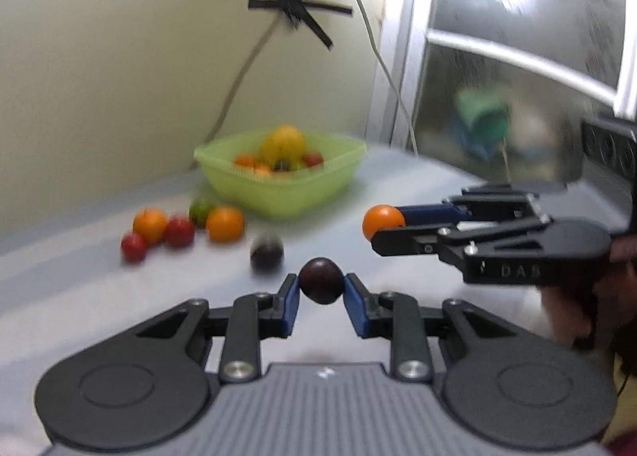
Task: Organize fruits
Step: 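Lift both held tomatoes and carry them toward the green basin, then open both grippers over the green basin to drop the tomatoes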
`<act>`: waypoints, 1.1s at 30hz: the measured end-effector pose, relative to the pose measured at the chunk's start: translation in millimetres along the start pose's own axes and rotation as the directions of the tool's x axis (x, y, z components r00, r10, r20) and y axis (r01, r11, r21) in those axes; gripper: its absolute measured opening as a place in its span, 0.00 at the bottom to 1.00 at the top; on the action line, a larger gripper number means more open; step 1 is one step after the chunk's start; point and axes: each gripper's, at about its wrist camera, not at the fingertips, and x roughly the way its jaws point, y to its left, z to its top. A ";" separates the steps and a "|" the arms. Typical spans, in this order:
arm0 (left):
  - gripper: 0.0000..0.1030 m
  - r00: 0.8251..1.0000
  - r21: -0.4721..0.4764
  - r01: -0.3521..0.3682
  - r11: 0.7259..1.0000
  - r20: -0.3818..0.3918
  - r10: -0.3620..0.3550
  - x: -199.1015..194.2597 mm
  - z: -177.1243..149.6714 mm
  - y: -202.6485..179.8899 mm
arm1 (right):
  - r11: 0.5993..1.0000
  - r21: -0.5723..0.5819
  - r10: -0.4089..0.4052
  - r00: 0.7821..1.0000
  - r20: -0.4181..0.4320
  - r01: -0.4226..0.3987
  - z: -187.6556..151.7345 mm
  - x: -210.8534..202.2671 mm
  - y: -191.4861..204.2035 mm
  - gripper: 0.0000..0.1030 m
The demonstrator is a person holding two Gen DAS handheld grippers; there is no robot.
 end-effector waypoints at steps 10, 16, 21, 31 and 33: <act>0.24 0.999 -0.196 0.032 0.980 -0.016 -0.036 105.0 96.9 47.0 | 0.983 0.074 -0.172 0.982 0.078 0.166 41.3 63.3 -52.0 0.30; 0.25 0.998 -0.251 -0.024 0.968 -0.070 0.007 157.5 113.8 63.9 | 0.972 0.111 -0.216 0.975 0.058 0.209 35.5 86.2 -68.2 0.40; 0.30 0.996 -0.271 -0.057 0.961 -0.086 0.035 167.5 109.5 72.6 | 0.960 0.113 -0.271 0.955 0.124 0.257 36.6 75.0 -70.9 0.58; 0.34 0.994 -0.348 -0.061 0.936 0.064 0.089 53.3 72.6 115.9 | 0.959 0.197 -0.241 0.950 0.198 0.203 34.7 48.5 -71.3 0.41; 0.34 0.993 -0.360 -0.084 0.929 0.046 0.107 40.3 54.3 122.7 | 0.968 0.213 -0.175 0.967 0.184 0.134 36.1 48.4 -68.3 0.35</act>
